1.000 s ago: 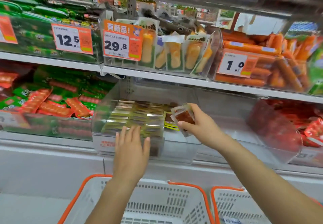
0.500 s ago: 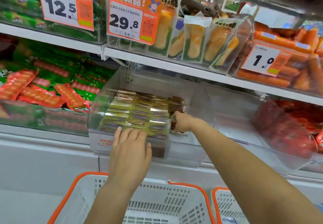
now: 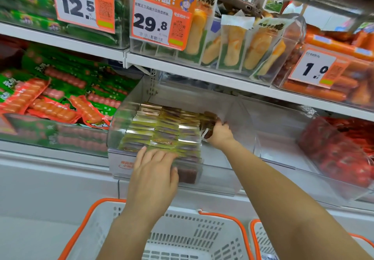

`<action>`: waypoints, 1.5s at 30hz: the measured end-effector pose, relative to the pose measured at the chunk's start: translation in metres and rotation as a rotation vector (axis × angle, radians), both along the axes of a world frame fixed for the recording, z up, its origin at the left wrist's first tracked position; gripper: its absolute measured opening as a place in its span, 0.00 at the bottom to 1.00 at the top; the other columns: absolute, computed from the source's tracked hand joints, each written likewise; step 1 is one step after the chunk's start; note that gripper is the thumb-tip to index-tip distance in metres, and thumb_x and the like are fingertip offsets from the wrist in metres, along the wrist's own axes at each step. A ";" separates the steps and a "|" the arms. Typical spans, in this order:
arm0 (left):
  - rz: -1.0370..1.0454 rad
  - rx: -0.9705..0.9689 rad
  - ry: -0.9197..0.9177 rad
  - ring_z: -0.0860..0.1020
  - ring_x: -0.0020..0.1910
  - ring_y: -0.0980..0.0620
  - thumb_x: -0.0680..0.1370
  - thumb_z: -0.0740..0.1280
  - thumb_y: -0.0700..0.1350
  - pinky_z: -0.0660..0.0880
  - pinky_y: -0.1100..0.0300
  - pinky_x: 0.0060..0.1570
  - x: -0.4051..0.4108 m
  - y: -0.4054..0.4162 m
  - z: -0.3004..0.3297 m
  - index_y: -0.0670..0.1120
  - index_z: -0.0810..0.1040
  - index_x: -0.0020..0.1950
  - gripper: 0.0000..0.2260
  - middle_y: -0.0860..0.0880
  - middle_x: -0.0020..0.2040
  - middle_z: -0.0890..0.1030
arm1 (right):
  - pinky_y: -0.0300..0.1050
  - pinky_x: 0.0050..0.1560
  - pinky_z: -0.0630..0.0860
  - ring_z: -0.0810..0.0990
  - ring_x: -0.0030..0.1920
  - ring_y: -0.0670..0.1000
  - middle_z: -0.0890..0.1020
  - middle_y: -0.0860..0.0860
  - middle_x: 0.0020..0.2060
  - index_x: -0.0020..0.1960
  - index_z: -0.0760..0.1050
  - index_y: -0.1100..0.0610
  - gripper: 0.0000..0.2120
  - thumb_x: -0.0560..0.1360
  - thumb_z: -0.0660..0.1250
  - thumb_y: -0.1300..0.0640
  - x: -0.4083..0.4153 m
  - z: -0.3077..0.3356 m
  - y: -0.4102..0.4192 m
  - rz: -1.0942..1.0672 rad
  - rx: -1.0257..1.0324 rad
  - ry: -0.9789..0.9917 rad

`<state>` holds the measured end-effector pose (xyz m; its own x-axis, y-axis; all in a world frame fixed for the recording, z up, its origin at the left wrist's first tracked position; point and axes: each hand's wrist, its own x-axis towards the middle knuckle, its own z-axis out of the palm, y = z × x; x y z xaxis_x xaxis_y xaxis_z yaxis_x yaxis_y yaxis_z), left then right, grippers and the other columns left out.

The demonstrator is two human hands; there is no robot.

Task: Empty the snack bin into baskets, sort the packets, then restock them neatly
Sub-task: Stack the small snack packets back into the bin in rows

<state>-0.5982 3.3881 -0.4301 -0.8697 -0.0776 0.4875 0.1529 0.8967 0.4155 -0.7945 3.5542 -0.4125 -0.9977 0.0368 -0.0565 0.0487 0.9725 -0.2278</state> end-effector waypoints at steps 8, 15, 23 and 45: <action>0.000 0.014 0.035 0.78 0.49 0.50 0.71 0.72 0.41 0.57 0.53 0.67 -0.001 0.000 -0.001 0.50 0.81 0.52 0.11 0.56 0.45 0.81 | 0.56 0.72 0.61 0.57 0.73 0.64 0.51 0.64 0.75 0.78 0.37 0.56 0.40 0.77 0.61 0.59 -0.001 0.002 0.003 0.060 -0.002 -0.070; -0.010 0.009 0.030 0.77 0.49 0.51 0.72 0.71 0.40 0.57 0.53 0.68 -0.001 -0.001 -0.002 0.50 0.81 0.53 0.11 0.56 0.44 0.80 | 0.50 0.60 0.74 0.74 0.62 0.59 0.74 0.60 0.60 0.65 0.67 0.64 0.29 0.70 0.75 0.59 -0.001 0.006 0.005 -0.156 -0.389 -0.059; -0.003 -0.012 0.042 0.76 0.48 0.51 0.74 0.68 0.42 0.57 0.53 0.68 -0.001 -0.002 -0.003 0.50 0.81 0.53 0.09 0.56 0.44 0.80 | 0.50 0.57 0.70 0.70 0.64 0.62 0.70 0.62 0.64 0.70 0.61 0.66 0.25 0.75 0.60 0.71 -0.001 0.011 0.006 -0.266 -0.691 -0.056; -0.017 -0.033 0.066 0.71 0.48 0.53 0.72 0.63 0.43 0.58 0.55 0.66 -0.001 -0.005 -0.004 0.50 0.81 0.53 0.12 0.55 0.44 0.80 | 0.58 0.75 0.48 0.42 0.77 0.59 0.41 0.57 0.77 0.78 0.41 0.45 0.37 0.78 0.60 0.54 0.011 -0.003 0.003 0.348 0.166 -0.059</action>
